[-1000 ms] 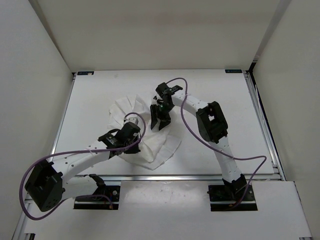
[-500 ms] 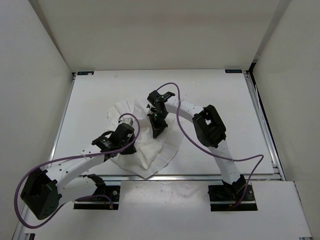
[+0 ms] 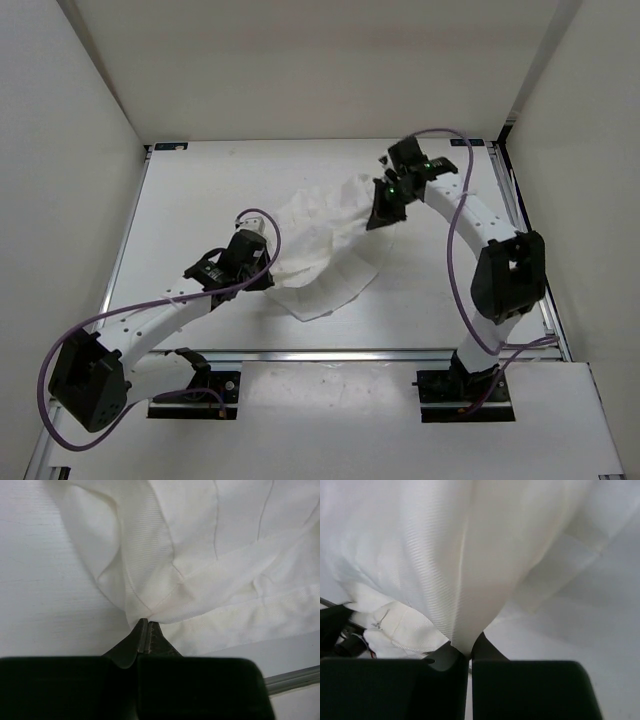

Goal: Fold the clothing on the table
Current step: Flatten the skirt out

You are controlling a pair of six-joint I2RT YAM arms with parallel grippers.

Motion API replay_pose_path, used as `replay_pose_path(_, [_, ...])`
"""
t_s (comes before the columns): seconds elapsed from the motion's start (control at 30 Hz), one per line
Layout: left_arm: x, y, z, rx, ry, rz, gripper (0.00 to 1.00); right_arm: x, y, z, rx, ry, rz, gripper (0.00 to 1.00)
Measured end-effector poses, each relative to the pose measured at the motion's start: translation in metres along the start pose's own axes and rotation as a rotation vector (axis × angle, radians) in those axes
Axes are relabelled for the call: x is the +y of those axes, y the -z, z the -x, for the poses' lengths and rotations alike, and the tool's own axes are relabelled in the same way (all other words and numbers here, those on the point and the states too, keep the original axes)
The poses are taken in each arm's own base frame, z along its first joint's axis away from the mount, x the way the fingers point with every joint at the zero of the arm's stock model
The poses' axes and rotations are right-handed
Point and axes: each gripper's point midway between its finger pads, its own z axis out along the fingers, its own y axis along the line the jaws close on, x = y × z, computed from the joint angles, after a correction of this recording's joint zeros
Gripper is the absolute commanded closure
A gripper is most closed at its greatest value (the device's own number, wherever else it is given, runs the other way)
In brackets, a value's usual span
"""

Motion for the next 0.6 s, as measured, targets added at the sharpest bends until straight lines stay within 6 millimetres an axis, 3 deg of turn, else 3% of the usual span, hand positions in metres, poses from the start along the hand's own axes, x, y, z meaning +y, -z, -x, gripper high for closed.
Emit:
replay_pose_path(0.07, [0.0,0.0,-0.001,-0.004,0.002,-0.005,1.0,-0.037,-0.006,-0.033,0.075,-0.086,-0.054,1.0])
replay_pose_path(0.1, [0.001,-0.001,-0.002,-0.004,0.003,-0.005,1.0,-0.054,-0.009,-0.051,0.115,-0.129,-0.079,0.93])
replay_pose_path(0.13, [0.002,-0.001,-0.004,-0.003,0.005,-0.006,1.0,-0.067,-0.01,-0.068,0.151,-0.169,-0.099,0.78])
replay_pose_path(0.17, [0.005,-0.001,-0.01,0.007,0.005,-0.007,1.0,-0.09,-0.007,-0.1,0.222,-0.247,-0.142,0.67])
replay_pose_path(0.27, [0.009,-0.002,-0.019,0.026,0.006,-0.001,1.0,-0.106,0.011,-0.112,0.205,-0.322,-0.173,0.57])
replay_pose_path(0.33, [0.01,-0.002,-0.022,0.037,0.005,0.0,1.0,-0.101,0.027,-0.105,0.14,-0.318,-0.168,0.54])
replay_pose_path(0.43, [0.007,-0.002,-0.023,0.041,-0.001,-0.01,1.0,-0.066,0.046,-0.091,0.057,-0.255,-0.093,0.52])
replay_pose_path(0.5, [0.005,-0.002,-0.024,0.042,-0.003,-0.02,1.0,-0.043,0.046,-0.088,0.045,-0.221,-0.032,0.53])
replay_pose_path(0.6, [0.001,-0.002,-0.024,0.04,-0.002,-0.033,1.0,-0.019,0.028,-0.1,0.113,-0.199,0.03,0.54])
